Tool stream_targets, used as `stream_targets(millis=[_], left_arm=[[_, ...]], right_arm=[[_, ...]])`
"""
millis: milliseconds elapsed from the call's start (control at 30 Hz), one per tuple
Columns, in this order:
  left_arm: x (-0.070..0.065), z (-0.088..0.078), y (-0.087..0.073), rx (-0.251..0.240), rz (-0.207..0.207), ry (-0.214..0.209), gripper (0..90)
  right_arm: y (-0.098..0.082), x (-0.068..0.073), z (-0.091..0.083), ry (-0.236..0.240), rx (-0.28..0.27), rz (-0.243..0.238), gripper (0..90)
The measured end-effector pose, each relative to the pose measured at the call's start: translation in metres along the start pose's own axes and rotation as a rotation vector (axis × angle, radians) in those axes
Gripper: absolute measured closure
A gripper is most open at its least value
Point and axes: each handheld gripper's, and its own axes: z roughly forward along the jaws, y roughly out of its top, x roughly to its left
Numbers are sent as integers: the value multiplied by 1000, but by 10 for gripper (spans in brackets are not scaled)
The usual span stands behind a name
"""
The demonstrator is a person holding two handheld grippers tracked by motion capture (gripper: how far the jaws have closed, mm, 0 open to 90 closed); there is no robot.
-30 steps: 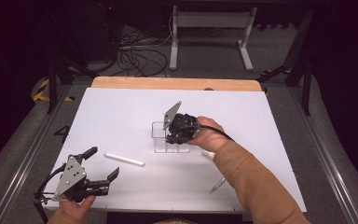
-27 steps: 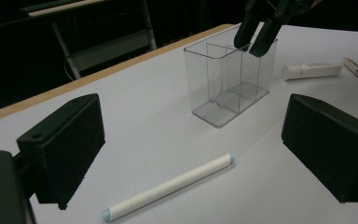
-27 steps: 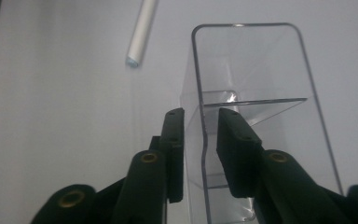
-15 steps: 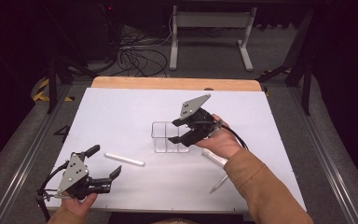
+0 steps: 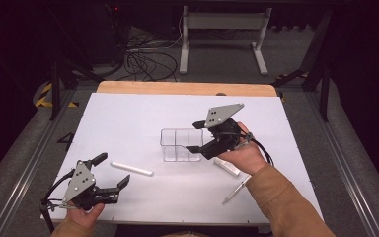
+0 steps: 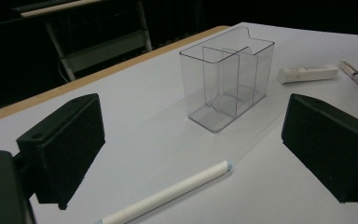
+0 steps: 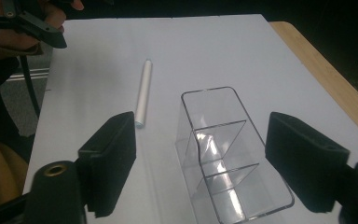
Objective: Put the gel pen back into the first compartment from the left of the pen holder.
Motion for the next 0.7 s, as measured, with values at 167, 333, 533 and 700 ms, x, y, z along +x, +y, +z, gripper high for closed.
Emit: stream_targets(millis=[167,333,533,700], left_arm=[[-1,0,0,-1,11,3,65],[-1,-1,0,-2,1,2,66],[-1,0,0,1,5,3,66],[-2,-1,0,3,4,3,66]], right_arm=[[-2,2,-4,-7,-6,3,191],[-5,5,-10,-16,-14,1,181],[-8,10,-21,-36,-30,7,111],[-13,12,-28,-46,-24,19,31]])
